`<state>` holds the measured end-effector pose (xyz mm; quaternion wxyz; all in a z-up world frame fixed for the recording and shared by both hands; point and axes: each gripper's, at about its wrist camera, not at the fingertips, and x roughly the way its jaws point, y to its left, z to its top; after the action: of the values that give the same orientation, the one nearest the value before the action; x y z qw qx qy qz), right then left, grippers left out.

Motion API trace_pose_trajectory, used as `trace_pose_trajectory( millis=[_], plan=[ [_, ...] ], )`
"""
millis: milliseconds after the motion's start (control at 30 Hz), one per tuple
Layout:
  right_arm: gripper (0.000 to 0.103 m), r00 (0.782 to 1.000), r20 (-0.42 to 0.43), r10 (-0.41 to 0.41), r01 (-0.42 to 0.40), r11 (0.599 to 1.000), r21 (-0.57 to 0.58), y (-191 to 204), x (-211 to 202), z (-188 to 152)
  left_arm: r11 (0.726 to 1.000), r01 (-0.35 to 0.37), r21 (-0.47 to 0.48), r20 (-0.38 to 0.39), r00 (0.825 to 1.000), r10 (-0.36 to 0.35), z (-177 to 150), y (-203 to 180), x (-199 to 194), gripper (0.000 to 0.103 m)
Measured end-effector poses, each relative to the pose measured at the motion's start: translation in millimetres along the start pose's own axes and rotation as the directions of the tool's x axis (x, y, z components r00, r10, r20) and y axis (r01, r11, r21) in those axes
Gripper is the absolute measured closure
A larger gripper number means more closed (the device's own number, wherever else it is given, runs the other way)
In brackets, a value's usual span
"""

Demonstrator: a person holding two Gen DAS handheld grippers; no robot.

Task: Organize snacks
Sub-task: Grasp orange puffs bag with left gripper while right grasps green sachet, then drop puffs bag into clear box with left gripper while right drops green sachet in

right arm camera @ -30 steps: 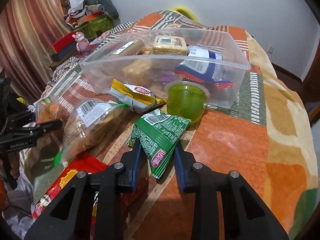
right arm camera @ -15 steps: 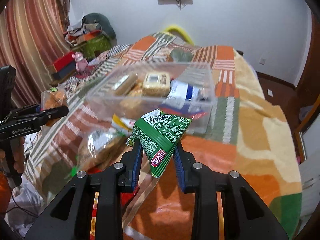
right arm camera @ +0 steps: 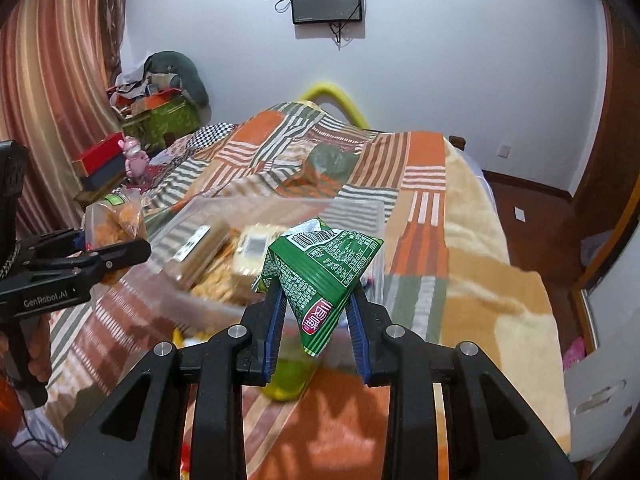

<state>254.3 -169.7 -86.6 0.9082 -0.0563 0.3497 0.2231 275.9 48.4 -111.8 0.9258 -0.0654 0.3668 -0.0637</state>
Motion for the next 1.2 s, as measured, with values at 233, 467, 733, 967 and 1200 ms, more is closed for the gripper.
trace_pose_trajectory(
  millis=[233,467,733,967,1200],
  plan=[
    [0.075,1.0,-0.021,-0.014,0.014,1.0,-0.008,-3,39,15,1.0,0.006,0.007,-0.025,1.0,-0.006,17,-1,38,0.048],
    [0.075,0.998,-0.065,-0.018,0.017,1.0,-0.011,-8,62,15,1.0,0.011,0.028,-0.053,0.999,-0.009,16,-6,65,0.048],
    [0.07,0.995,-0.103,-0.011,0.008,1.0,-0.023,-6,63,12,0.999,-0.011,0.034,-0.118,0.993,0.015,11,-10,77,0.042],
    [0.059,0.997,-0.07,0.012,-0.013,1.0,-0.022,-3,33,12,0.999,-0.003,0.032,-0.061,0.998,0.005,14,-13,41,0.034],
    [0.056,0.999,-0.029,0.026,-0.027,0.999,-0.037,6,-9,3,0.998,-0.008,0.064,-0.025,1.0,0.01,2,-18,-4,0.022]
  ],
)
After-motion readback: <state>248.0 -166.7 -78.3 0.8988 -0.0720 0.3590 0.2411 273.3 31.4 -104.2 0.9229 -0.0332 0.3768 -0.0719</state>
